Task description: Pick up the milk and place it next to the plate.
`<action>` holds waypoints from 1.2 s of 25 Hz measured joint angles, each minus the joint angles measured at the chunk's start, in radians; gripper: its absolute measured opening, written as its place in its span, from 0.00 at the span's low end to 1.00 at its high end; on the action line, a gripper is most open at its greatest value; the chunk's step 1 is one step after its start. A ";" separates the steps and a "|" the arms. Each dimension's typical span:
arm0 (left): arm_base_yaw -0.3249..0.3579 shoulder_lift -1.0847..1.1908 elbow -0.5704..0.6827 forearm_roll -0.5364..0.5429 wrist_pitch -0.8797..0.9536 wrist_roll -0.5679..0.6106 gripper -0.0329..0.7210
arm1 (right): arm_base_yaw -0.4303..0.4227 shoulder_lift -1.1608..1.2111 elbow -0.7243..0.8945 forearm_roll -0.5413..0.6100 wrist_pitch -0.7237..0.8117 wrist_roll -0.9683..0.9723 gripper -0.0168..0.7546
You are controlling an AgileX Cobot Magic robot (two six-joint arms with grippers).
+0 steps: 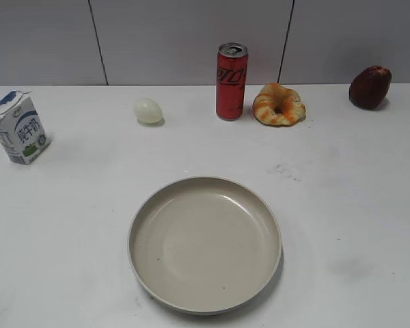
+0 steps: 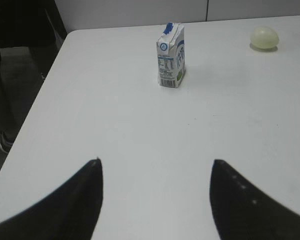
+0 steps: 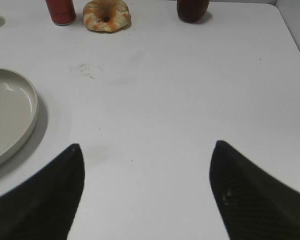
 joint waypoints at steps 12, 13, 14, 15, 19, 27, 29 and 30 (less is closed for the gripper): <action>0.000 0.000 0.000 0.000 0.000 0.000 0.72 | 0.000 0.000 0.000 0.000 0.000 0.000 0.78; 0.000 0.000 0.000 0.000 0.000 0.000 0.72 | 0.000 0.000 0.000 0.000 0.000 0.000 0.78; 0.000 0.000 0.000 0.001 -0.001 0.000 0.72 | 0.000 0.000 0.000 0.000 0.000 0.000 0.78; 0.000 0.000 -0.001 0.002 -0.003 0.000 0.72 | 0.000 0.000 0.000 0.000 0.000 0.000 0.78; 0.000 0.045 -0.017 0.001 -0.035 0.000 0.72 | 0.000 0.000 0.000 0.000 0.000 0.000 0.78; 0.000 0.395 -0.118 -0.003 -0.130 0.000 0.75 | 0.000 0.000 0.000 0.003 0.000 0.000 0.78; 0.000 0.510 -0.159 -0.017 -0.154 0.000 0.82 | 0.000 0.000 0.000 0.004 0.000 0.000 0.78; 0.000 0.570 -0.184 -0.027 -0.168 0.002 0.86 | 0.000 0.000 0.000 0.005 0.000 0.000 0.78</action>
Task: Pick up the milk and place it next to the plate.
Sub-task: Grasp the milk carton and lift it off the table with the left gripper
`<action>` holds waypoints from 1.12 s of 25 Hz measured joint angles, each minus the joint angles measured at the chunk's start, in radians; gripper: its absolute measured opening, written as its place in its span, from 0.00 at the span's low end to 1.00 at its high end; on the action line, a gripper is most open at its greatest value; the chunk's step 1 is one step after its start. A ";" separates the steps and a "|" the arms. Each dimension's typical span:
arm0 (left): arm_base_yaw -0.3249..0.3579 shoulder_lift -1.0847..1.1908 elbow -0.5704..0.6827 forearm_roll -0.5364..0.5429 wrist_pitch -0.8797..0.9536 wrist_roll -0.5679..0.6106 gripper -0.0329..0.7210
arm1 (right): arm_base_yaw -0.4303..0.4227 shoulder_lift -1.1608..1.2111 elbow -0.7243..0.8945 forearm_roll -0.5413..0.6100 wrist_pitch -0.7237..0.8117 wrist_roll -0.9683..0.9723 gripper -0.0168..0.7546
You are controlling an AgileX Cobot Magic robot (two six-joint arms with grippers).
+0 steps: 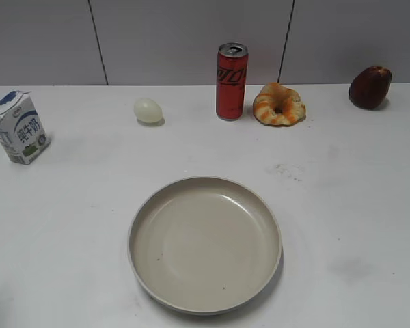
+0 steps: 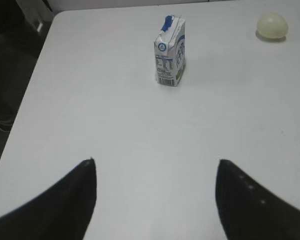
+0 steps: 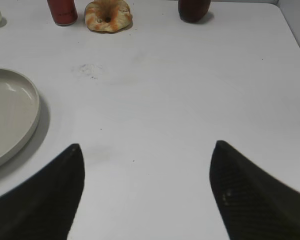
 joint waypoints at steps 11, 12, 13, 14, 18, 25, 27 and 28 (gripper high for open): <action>0.000 0.650 -0.327 -0.092 -0.048 0.123 0.85 | 0.000 0.000 0.000 0.002 0.000 0.000 0.78; 0.000 0.708 -0.361 -0.093 -0.048 0.130 0.85 | 0.000 0.000 0.000 0.002 0.000 0.000 0.78; 0.000 0.763 -0.390 -0.093 -0.048 0.133 0.84 | 0.000 0.000 0.000 0.002 0.000 0.000 0.78; 0.000 0.816 -0.427 -0.093 -0.049 0.136 0.84 | 0.000 0.000 0.000 0.002 0.000 0.000 0.78; -0.010 1.013 -0.574 -0.081 -0.043 0.151 0.83 | 0.000 0.000 0.000 0.002 0.000 0.000 0.78; -0.075 1.316 -0.846 0.066 0.076 0.155 0.83 | 0.000 0.000 0.000 0.002 0.000 0.000 0.78; -0.078 1.383 -0.916 0.072 0.098 0.155 0.83 | 0.000 0.000 0.000 0.002 0.000 0.000 0.78; -0.079 1.415 -0.952 0.074 0.106 0.155 0.83 | 0.000 0.000 0.000 0.002 0.000 0.000 0.78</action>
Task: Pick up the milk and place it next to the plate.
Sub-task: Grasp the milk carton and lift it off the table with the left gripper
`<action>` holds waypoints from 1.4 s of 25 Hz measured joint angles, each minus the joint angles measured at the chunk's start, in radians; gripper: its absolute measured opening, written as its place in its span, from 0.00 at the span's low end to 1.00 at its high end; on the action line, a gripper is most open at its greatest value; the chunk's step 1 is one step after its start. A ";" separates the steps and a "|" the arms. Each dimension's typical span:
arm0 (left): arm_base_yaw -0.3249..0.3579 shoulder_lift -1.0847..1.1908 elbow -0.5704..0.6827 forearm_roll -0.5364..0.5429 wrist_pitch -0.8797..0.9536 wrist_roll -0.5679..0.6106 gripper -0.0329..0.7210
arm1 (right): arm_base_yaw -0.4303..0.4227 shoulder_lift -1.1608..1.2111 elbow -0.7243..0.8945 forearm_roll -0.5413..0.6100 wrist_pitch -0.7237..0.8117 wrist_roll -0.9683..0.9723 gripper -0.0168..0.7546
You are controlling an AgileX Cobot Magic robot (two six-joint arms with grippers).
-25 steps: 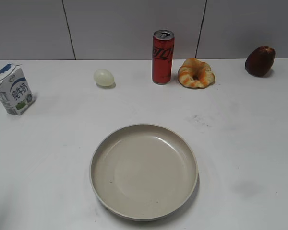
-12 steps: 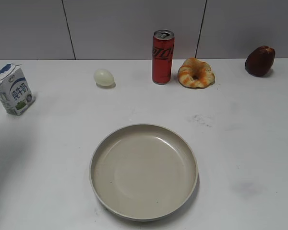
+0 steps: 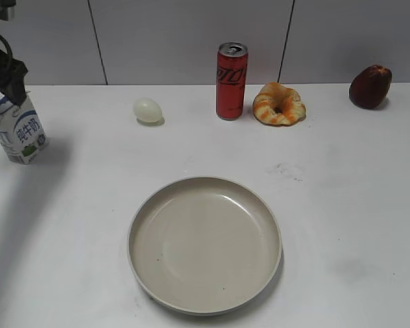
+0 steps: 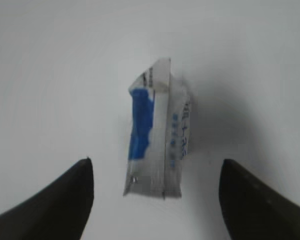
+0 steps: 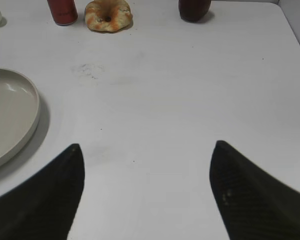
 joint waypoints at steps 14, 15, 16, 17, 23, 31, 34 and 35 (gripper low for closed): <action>0.000 0.213 -0.143 -0.007 0.073 0.000 0.82 | 0.000 0.000 0.000 0.000 0.000 0.000 0.78; 0.000 0.222 -0.143 -0.008 0.073 0.000 0.82 | 0.000 0.000 0.000 0.000 0.000 0.000 0.78; 0.000 0.225 -0.143 -0.008 0.073 0.000 0.82 | 0.000 0.000 0.000 0.000 0.000 0.000 0.78; 0.000 0.228 -0.143 -0.008 0.073 0.000 0.82 | 0.000 0.000 0.000 0.000 0.000 0.000 0.78; 0.000 0.231 -0.143 -0.009 0.079 0.000 0.68 | 0.000 0.000 0.000 0.000 0.000 0.000 0.78; 0.000 0.231 -0.143 -0.009 0.084 0.000 0.42 | 0.000 0.000 0.000 0.000 0.000 0.000 0.78; 0.000 0.231 -0.143 -0.010 0.085 0.000 0.42 | 0.000 0.000 0.000 0.000 0.000 0.000 0.78; 0.000 0.231 -0.143 -0.010 0.085 0.000 0.42 | 0.000 0.000 0.000 0.000 0.000 0.000 0.78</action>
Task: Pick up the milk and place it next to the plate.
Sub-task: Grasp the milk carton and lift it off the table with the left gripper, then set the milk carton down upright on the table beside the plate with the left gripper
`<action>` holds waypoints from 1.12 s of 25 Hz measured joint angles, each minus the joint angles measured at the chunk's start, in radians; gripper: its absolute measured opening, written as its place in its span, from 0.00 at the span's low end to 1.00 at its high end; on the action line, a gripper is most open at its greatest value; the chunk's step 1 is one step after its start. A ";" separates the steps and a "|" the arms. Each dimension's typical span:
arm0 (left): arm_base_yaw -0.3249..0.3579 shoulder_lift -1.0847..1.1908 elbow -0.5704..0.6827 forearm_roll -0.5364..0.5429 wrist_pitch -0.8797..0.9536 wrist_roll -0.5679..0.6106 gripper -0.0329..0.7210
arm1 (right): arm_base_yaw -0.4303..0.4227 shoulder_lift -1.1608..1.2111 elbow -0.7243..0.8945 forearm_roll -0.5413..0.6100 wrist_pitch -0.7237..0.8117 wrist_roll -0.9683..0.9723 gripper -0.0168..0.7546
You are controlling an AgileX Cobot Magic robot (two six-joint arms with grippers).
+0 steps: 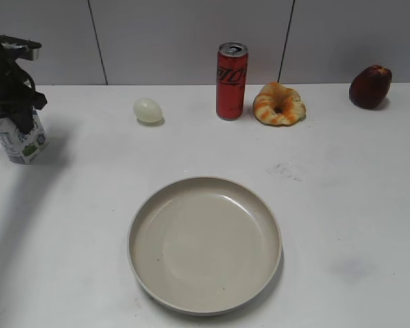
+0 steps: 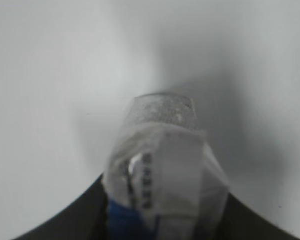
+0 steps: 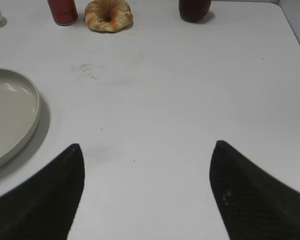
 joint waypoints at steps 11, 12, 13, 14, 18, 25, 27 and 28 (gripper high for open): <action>-0.001 -0.042 0.000 -0.020 0.100 0.000 0.42 | 0.000 0.000 0.000 0.000 0.000 0.000 0.78; -0.002 -0.056 0.000 -0.029 0.113 0.000 0.42 | 0.000 0.000 0.000 0.000 0.000 0.000 0.78; -0.004 -0.068 0.000 -0.042 0.122 0.000 0.42 | 0.000 0.000 0.000 0.000 0.000 0.000 0.78; -0.010 -0.084 0.000 -0.054 0.128 -0.004 0.42 | 0.000 0.000 0.000 0.000 0.000 0.000 0.78; -0.068 -0.173 0.050 -0.040 0.124 -0.066 0.42 | 0.000 0.000 0.000 0.000 0.000 0.000 0.78; -0.262 -0.374 0.318 0.033 0.048 -0.359 0.42 | 0.000 0.000 0.000 0.000 0.000 0.000 0.78; -0.316 -0.413 0.387 0.035 -0.005 -0.449 0.42 | 0.000 0.000 0.000 0.000 0.000 0.000 0.78; -0.343 -0.426 0.419 0.037 -0.026 -0.488 0.42 | 0.000 0.000 0.000 0.000 0.000 0.000 0.78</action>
